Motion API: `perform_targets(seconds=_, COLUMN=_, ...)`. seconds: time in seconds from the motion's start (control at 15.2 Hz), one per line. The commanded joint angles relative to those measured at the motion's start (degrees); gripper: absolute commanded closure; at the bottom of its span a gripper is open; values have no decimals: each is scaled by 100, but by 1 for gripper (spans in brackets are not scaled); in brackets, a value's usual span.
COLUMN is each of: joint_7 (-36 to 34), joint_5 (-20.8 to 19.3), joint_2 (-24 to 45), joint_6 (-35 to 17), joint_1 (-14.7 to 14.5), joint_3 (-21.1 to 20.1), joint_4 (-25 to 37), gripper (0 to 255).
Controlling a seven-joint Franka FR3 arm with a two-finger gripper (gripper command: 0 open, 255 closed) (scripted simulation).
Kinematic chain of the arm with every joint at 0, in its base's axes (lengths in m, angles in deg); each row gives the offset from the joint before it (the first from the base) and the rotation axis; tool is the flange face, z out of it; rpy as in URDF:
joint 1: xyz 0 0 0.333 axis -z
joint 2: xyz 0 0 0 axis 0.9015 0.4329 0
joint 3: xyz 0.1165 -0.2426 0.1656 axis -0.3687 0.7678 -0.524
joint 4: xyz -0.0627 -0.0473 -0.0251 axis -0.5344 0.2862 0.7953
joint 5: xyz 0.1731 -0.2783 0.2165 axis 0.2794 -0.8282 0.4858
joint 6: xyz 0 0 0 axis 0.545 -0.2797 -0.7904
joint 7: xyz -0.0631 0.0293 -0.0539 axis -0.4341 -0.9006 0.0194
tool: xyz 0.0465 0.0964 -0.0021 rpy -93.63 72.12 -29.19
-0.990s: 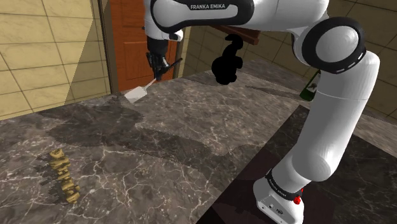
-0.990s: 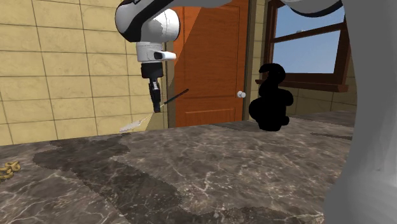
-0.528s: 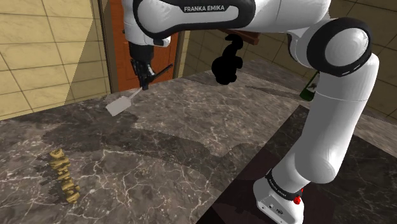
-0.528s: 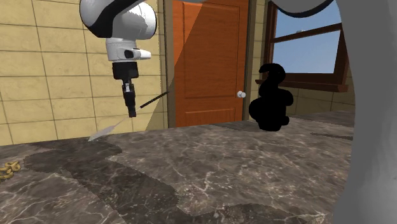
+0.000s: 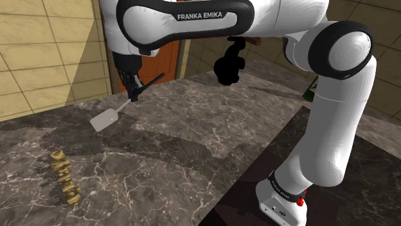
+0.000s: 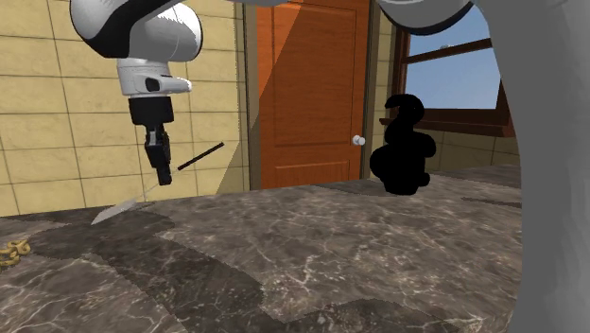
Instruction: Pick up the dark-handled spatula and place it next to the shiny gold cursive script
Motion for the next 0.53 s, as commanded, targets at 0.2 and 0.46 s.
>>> perform_targets(seconds=0.2, joint_7=-60, joint_5=-47, joint_2=62, joint_6=-345, joint_1=10, joint_3=21, joint_4=-295, gripper=255)
perform_targets(seconds=0.46, joint_7=-106, joint_5=-97, joint_2=131, joint_6=-618, joint_1=15, joint_3=45, joint_4=-511, gripper=255)
